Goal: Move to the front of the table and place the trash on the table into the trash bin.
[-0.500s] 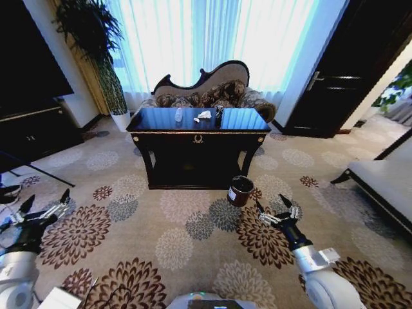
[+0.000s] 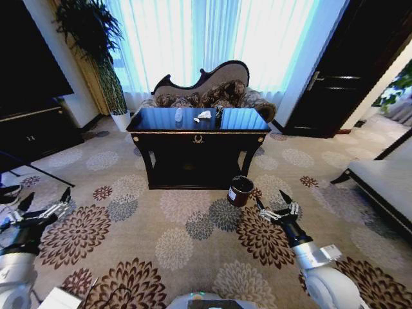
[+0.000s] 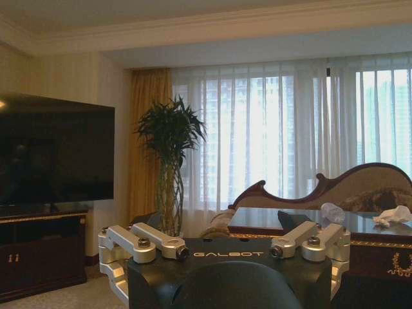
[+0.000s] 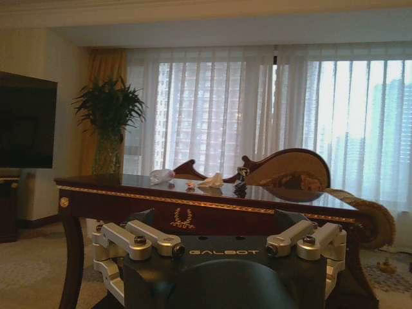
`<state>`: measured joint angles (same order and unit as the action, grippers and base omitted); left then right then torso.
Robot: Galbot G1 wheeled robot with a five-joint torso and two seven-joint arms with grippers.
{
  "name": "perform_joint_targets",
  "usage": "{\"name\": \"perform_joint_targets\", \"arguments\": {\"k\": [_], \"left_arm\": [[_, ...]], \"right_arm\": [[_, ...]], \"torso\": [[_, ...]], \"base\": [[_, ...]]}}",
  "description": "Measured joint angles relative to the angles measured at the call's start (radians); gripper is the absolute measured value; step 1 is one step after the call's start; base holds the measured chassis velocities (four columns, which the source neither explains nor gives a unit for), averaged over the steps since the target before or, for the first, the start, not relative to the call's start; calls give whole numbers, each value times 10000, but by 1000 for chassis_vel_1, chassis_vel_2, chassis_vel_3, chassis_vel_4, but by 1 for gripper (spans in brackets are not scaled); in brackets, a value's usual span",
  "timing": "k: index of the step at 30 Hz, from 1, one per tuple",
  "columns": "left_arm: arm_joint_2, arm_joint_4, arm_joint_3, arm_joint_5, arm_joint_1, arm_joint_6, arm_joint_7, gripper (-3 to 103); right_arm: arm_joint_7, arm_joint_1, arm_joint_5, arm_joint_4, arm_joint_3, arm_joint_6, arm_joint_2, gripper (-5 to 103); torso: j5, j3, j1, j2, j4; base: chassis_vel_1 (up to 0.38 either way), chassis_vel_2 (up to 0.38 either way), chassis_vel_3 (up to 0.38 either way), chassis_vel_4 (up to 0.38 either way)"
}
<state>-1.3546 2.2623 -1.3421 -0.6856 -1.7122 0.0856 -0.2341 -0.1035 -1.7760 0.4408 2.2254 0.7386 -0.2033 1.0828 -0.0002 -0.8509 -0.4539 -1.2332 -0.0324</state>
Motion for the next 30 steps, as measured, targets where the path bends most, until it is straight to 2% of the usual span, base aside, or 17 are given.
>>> {"name": "perform_joint_targets", "arguments": {"k": [17, 30], "left_arm": [[-17, 311, -290, -187, -105, 16, -43, 100], [-70, 372, -249, -155, -162, -16, -118, 100]], "right_arm": [[-101, 196, 152, -57, 2, -6, -46, 100], [-72, 250, 280, -120, 167, 76, 27, 100]], "torso": [[1, 1, 2, -1, -1], [0, -3, -10, 4, 0]], "base": [[-27, 31, 27, -26], [-221, 225, 246, -225]]}}
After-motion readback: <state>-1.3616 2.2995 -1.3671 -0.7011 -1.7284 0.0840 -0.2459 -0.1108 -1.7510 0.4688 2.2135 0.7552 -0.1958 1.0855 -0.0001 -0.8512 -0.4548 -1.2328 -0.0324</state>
